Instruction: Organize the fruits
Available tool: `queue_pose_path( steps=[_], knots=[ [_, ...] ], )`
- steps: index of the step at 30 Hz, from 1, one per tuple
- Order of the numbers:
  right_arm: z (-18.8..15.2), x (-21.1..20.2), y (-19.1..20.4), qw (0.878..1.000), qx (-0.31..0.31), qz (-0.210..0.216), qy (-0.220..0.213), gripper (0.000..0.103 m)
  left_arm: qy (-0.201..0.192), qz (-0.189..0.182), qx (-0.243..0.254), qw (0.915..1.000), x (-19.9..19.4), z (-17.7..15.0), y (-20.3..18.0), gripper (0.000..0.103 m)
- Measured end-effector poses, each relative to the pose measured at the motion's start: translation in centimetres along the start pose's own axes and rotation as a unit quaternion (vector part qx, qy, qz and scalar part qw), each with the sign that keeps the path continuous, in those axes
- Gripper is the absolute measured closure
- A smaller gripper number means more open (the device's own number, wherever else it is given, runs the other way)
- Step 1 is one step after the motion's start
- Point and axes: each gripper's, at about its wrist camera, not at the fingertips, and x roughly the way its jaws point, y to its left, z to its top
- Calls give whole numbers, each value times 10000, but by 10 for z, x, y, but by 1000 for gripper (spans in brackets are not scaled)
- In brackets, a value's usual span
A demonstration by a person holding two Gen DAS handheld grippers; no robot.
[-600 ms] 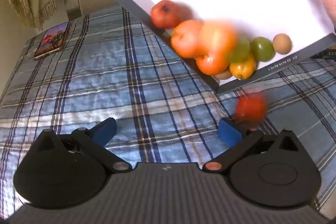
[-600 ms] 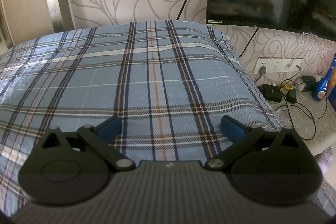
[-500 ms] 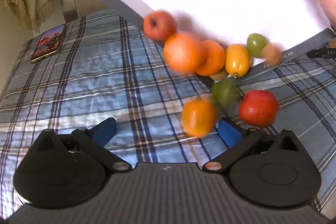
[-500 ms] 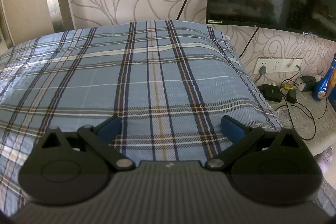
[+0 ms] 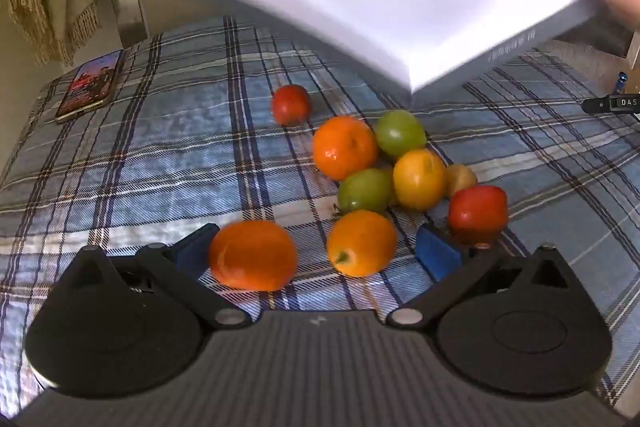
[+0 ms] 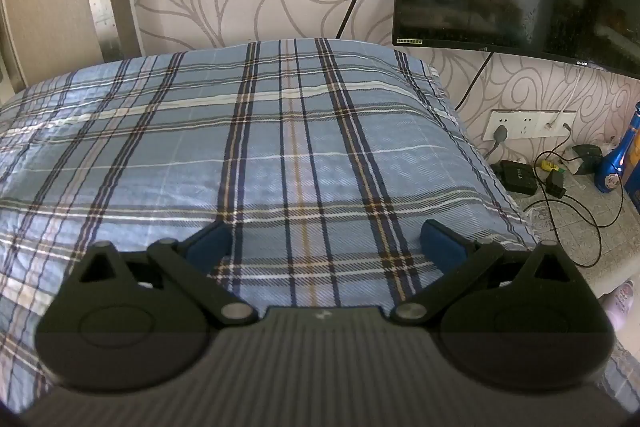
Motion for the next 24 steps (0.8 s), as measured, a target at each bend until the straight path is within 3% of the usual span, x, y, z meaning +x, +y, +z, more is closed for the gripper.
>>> queue_pose_path(
  steps=[24],
  knots=[
    [0, 0, 0, 10000, 3, 2, -2, 0, -30, 106, -108, 9999, 1, 0, -4, 0]
  ],
)
